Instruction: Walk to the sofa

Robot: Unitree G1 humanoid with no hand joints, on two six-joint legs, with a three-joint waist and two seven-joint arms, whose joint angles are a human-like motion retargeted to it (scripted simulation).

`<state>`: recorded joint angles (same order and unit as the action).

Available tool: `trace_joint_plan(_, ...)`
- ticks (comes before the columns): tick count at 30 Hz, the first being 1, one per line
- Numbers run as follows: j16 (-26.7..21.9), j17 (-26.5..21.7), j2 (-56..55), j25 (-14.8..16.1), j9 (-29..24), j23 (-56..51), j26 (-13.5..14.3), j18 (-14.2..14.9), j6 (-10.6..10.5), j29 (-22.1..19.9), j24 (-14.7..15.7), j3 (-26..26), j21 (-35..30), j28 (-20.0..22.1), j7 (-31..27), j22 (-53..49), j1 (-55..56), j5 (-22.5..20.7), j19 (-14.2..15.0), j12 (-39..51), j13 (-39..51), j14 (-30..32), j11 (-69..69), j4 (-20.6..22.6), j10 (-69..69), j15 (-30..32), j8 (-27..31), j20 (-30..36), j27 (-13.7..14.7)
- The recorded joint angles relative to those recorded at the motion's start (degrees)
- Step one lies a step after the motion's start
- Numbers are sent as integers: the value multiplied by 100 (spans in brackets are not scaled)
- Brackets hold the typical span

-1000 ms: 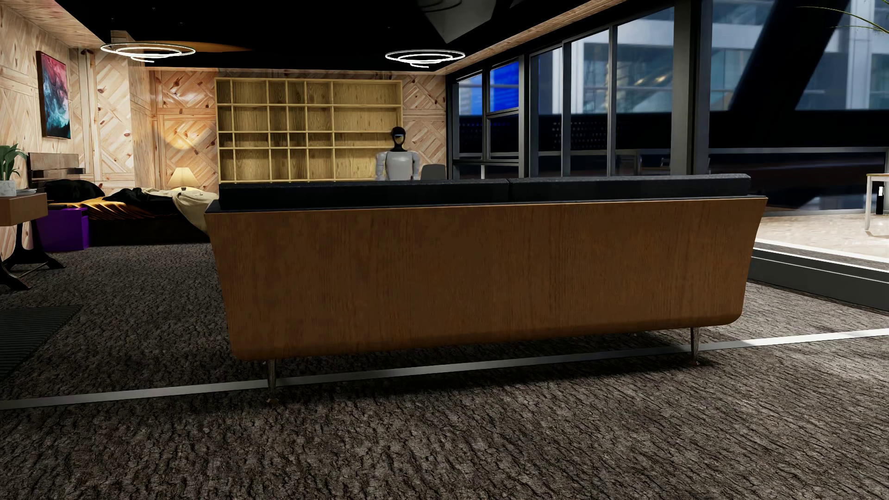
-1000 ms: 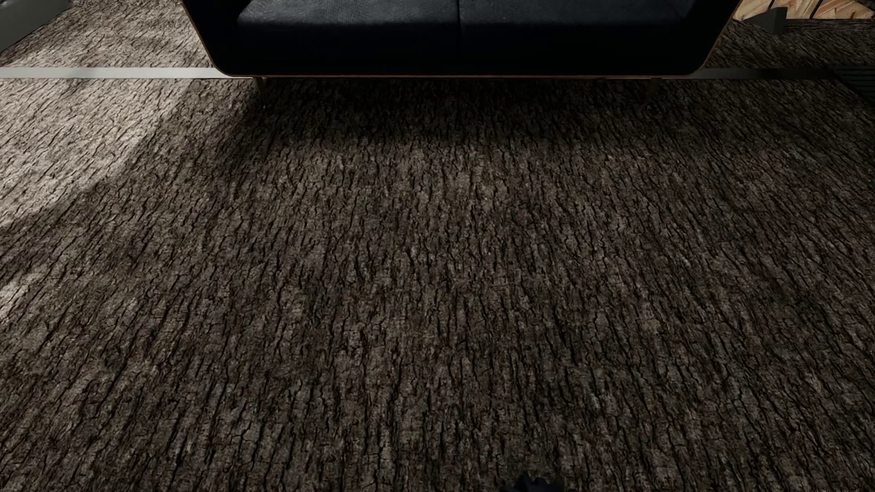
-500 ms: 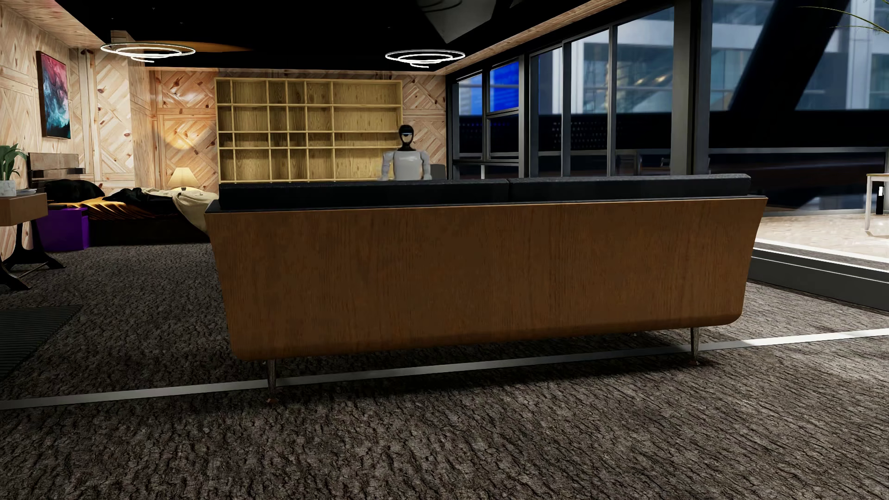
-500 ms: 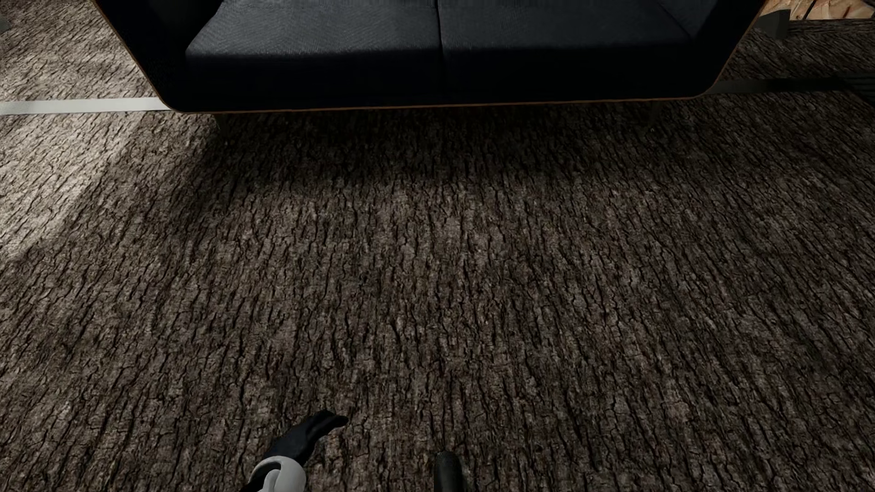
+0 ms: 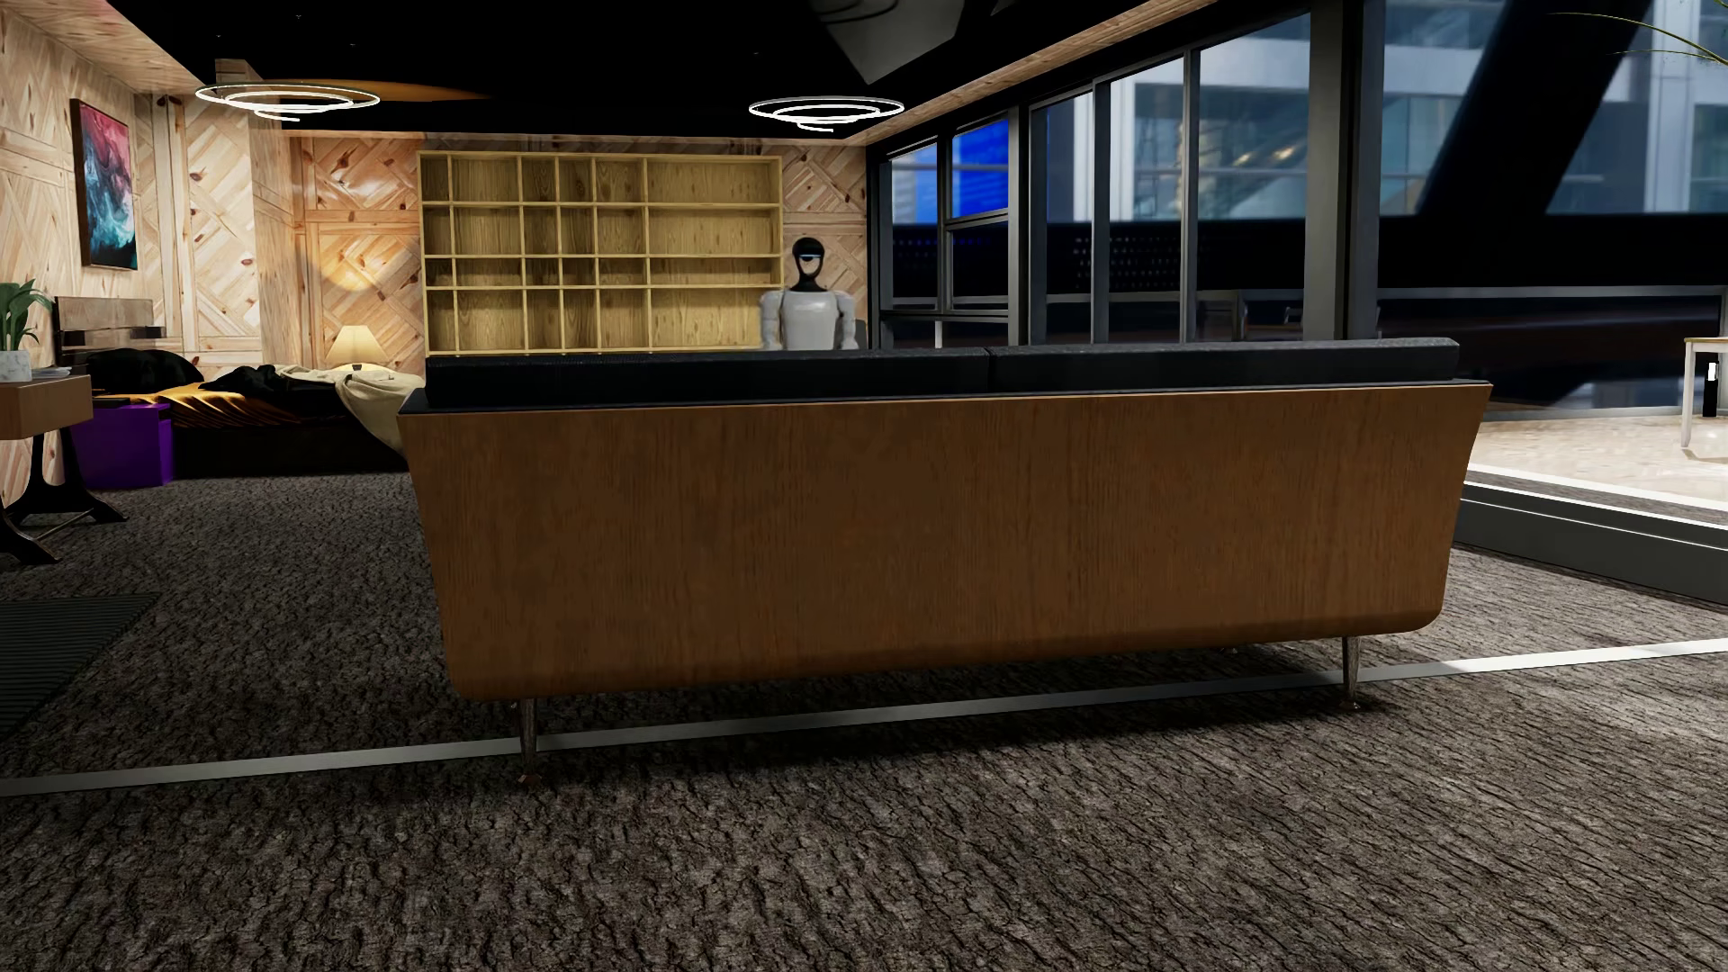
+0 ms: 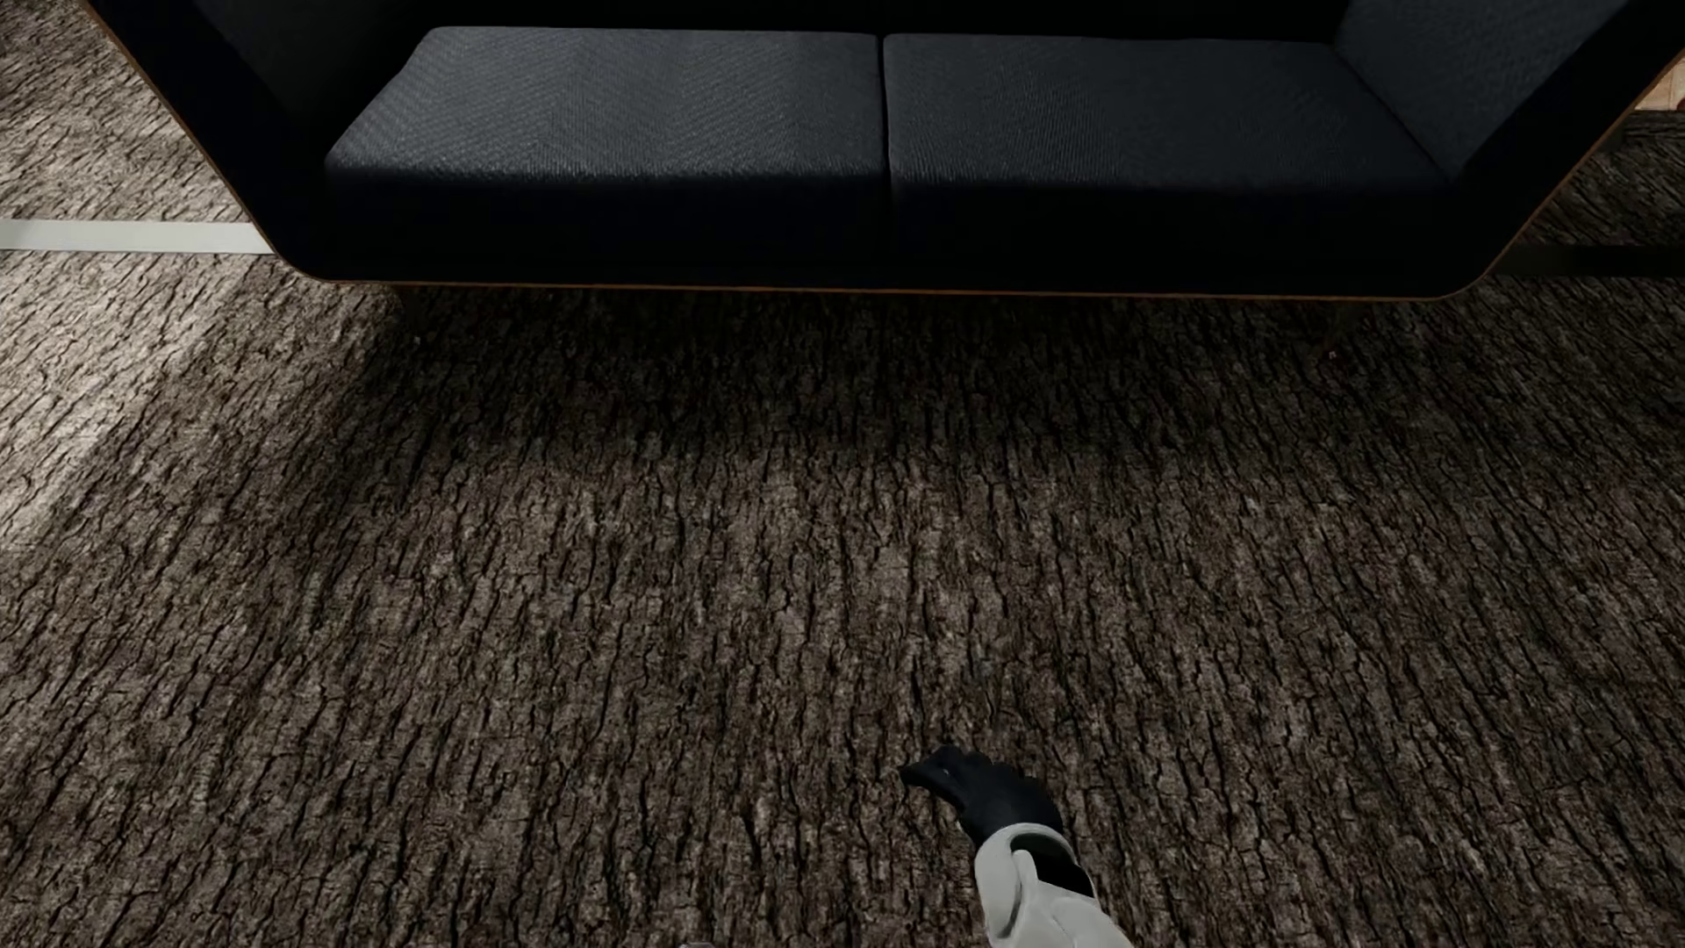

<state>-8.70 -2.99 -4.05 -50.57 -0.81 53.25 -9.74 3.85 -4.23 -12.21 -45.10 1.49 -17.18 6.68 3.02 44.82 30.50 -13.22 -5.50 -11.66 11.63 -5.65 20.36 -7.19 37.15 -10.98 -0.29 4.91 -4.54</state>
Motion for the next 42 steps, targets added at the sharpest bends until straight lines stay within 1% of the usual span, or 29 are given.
trace_joint_plan(3, 36, 29, 635, 278, 40, -408, 37, 354, 53, -129, -138, 65, -220, -231, 581, -48, 26, -77, -4, -6, 69, 294, -447, 173, -2551, -37, 263, 6, 267)
trace_joint_plan(4, 60, 34, 824, 313, 57, -445, 45, 701, 71, -132, -136, 92, -359, -245, 595, -91, 91, -111, -8, -41, 39, 157, -459, 218, -2742, -100, 359, -62, 332)
trace_joint_plan(5, 110, 30, 1009, 297, 77, -417, 35, 630, 96, -139, -137, 129, -488, -228, 436, -118, 68, -112, 17, -77, -25, 318, -424, 299, -2675, -111, 455, -131, 347)
trace_joint_plan(7, 271, 38, 1456, 229, 119, -174, -18, -232, 204, -233, -156, 191, -583, -155, 221, -80, -24, 11, 160, -142, -274, 1019, -216, 512, -2047, 26, 597, -240, 164)
trace_joint_plan(8, 344, 68, 1568, 237, 148, 42, -48, -439, 298, -279, -184, 208, -526, -120, 281, 3, -149, 108, 343, -144, -446, 1142, 37, 596, -1776, 297, 678, -281, -48)
trace_joint_plan(9, 413, 91, 1538, 263, 181, 303, -89, -620, 409, -246, -217, 221, -457, -96, 376, 121, -275, 230, 783, -123, -618, 1003, 437, 706, -1602, 671, 791, -331, -289)
trace_joint_plan(11, 593, -110, 936, 28, 205, 730, -184, -860, 597, 415, -213, 269, -728, -127, 692, 268, -629, 373, 1943, 18, -805, 608, 2055, 878, -1473, 1819, 1023, -531, -398)
trace_joint_plan(12, 699, -372, 431, -239, 197, 779, -167, -890, 656, 853, -189, 345, -1035, -123, 904, 252, -785, 493, 1969, 89, -813, 410, 3019, 911, -1421, 2421, 703, -601, -227)
trace_joint_plan(13, 766, -674, -123, -451, 183, 682, -97, -880, 713, 1164, -189, 400, -1274, -95, 1090, 201, -970, 693, 1970, 171, -817, 217, 3894, 946, -1402, 2648, 556, -582, -6)
trace_joint_plan(14, 764, -952, -663, -485, 163, 482, 126, -847, 777, 1286, -242, 411, -1324, 26, 1230, 236, -1167, 851, 1970, 197, -870, 26, 4562, 1011, -1385, 2278, 653, -488, 135)
trace_joint_plan(15, 728, -1163, -1173, -325, 139, 250, 267, -811, 842, 1242, -341, 395, -1155, 85, 1320, 272, -1369, 1109, 1981, 315, -974, -167, 4988, 1093, -1356, 1876, 668, -342, 151)
trace_joint_plan(16, 683, -1324, -1623, -39, 113, 17, 356, -806, 904, 1075, -451, 333, -813, 108, 1334, 376, -1574, 1427, 1970, 513, -1137, -340, 5114, 1202, -1322, 1524, 696, -230, 81)
trace_joint_plan(18, 644, -1262, -2285, 599, 71, -274, 420, -791, 997, 460, -576, 154, 10, 139, 1219, 500, -1996, 2029, 1264, 846, -1417, -598, 4526, 1422, -1312, 536, 389, -104, -339)
trace_joint_plan(19, 624, -1167, -2490, 872, 65, -403, 412, -766, 1023, 151, -588, 55, 411, 149, 1125, 502, -2211, 2255, 1065, 1006, -1526, -681, 3846, 1514, -1366, 295, 179, -57, -534)
trace_joint_plan(21, 551, -958, -2686, 1142, 85, -529, 433, -724, 1040, -186, -582, -131, 811, 182, 930, 437, -2617, 2386, 790, 1273, -1636, -745, 2029, 1622, -1594, 540, -143, 37, -739)
trace_joint_plan(23, 480, -841, -2688, 1010, 111, -501, 532, -658, 1022, -38, -486, -269, 698, 206, 736, 284, -3022, 2212, 729, 1427, -1674, -766, 128, 1675, -1908, 1175, -121, 130, -684)
trace_joint_plan(24, 460, -803, -2623, 870, 118, -481, 581, -622, 1011, 45, -428, -311, 607, 217, 641, 214, -3219, 2164, 955, 1470, -1711, -801, -645, 1704, -2019, 1128, -130, 190, -619)
trace_joint_plan(25, 446, -742, -2627, 731, 115, -469, 604, -592, 998, 48, -389, -350, 554, 227, 533, 163, -3405, 2095, 1067, 1495, -1766, -844, -948, 1718, -2063, 1085, -13, 257, -589)
trace_joint_plan(26, 427, -631, -2583, 624, 116, -447, 599, -572, 982, -18, -369, -386, 555, 230, 408, 128, -3586, 2007, 907, 1496, -1832, -859, -935, 1703, -2092, 1431, 138, 317, -618)
trace_joint_plan(27, 418, -494, -2522, 555, 124, -389, 576, -564, 955, -106, -352, -411, 604, 234, 280, 114, -3756, 1969, 748, 1463, -1902, -851, -761, 1666, -2078, 1872, 164, 355, -708)
trace_joint_plan(29, 445, -207, -2246, 396, 173, -101, 422, -538, 829, -221, -283, -438, 681, 304, 109, 197, -3987, 1932, 891, 1277, -1950, -477, -591, 1478, -1860, 2182, -17, 279, -1033)
trace_joint_plan(31, 485, 6, -1953, 254, 232, 224, 195, -581, 632, -179, -257, -444, 708, 166, 29, 394, -3845, 1823, 916, 1021, -1867, 260, -567, 1192, -1293, 1889, -265, 199, -1321)
trace_joint_plan(32, 441, 55, -1850, 232, 243, 290, 198, -455, 543, -95, -305, -440, 711, -88, -4, 454, -3587, 1786, 871, 924, -1803, 655, -545, 1055, -752, 1756, -405, 291, -1314)
trace_joint_plan(35, -37, 1, -1790, 139, 176, 242, 571, 250, 294, 343, -618, -403, 438, -673, 652, 261, -2385, 1650, 655, 716, -1476, 1598, -134, 101, 1566, 1276, -804, 760, -725)
trace_joint_plan(36, -134, -112, -1733, 80, 150, 243, 559, 342, 198, 501, -622, -362, 307, -612, 863, 137, -2004, 1570, 586, 615, -1329, 1578, -57, -295, 2227, 1148, -918, 734, -461)
trace_joint_plan(37, -116, -205, -1648, -14, 127, 276, 420, 280, 109, 624, -546, -316, 175, -453, 893, 61, -1622, 1487, 546, 533, -1118, 1246, -12, -452, 2718, 1034, -1006, 609, -307)
trace_joint_plan(38, -69, -309, -1562, -124, 112, 312, 279, 423, 40, 686, -409, -280, 62, -276, 885, 3, -1312, 1423, 520, 445, -897, 1068, 30, -507, 2972, 928, -1068, 419, -242)
trace_joint_plan(39, -6, -381, -1480, -219, 106, 354, 179, 556, -9, 686, -277, -255, -7, -139, 961, -80, -1100, 1384, 498, 336, -659, 972, 76, -598, 2988, 827, -1108, 231, -272)
trace_joint_plan(42, 78, -517, -1246, -187, 118, 342, 183, 524, -70, 468, -152, -176, 150, -101, 1581, -263, -969, 1356, 459, 152, -106, 409, 148, -1085, 1915, 583, -1132, 52, -453)
